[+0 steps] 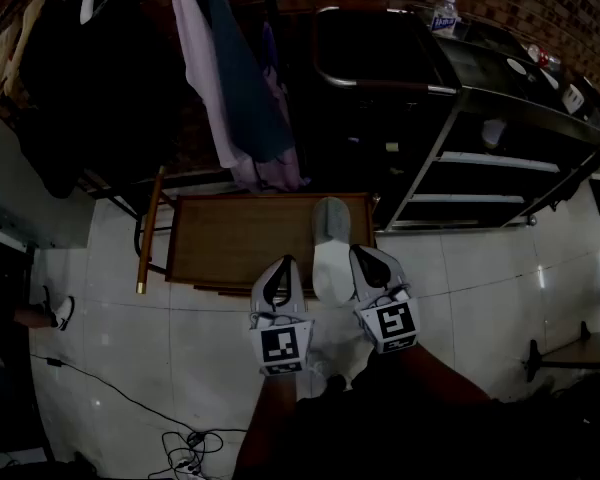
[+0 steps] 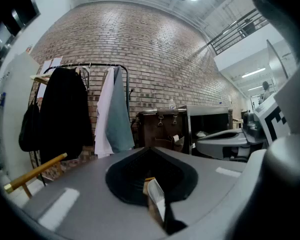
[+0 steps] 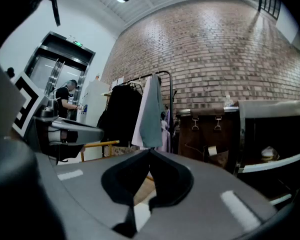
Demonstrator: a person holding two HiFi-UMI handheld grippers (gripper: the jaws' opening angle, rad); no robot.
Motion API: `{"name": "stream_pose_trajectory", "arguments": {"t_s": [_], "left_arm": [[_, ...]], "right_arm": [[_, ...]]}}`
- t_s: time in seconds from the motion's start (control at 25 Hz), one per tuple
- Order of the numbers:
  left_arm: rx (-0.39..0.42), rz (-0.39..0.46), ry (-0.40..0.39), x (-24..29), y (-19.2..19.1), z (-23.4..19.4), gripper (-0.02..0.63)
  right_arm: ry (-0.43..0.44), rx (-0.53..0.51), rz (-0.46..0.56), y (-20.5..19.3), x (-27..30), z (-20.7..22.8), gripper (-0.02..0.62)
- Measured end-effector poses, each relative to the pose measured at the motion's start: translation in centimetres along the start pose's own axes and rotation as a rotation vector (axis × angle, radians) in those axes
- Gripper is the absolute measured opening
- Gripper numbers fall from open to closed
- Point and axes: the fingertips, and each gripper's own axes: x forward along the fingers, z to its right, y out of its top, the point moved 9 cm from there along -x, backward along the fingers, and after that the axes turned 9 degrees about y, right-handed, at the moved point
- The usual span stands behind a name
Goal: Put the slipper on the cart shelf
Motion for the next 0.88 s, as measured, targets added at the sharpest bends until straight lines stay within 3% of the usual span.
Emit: {"name": "stream_pose_trajectory", "arguments": {"t_s": [0.04,0.08,0.36,0.88], "left_arm": [[0.003,-0.007,0.005,0.2,-0.6,-0.2,0.015],[0.005,-0.013,0.009,0.5,-1.1,-0.3,0.015],[0.006,-0.045,0.000,1.1,-2.9,-0.1,0.015],[0.005,-0.076,0.006,0.9,-4.1,-0.2,0.015]], "right_arm": [[0.005,0.008,-0.022,-0.7,0.3,0.1,0.008],[0.009,0.018,-0.044,-1.5,0.6,0.2,0.063],[-0.016,0.180,-0.170,-6.6,0.6,0.9,0.152],[-0.093,0.923,-0.346,-16.7,-0.7,0.3,0.226]]}}
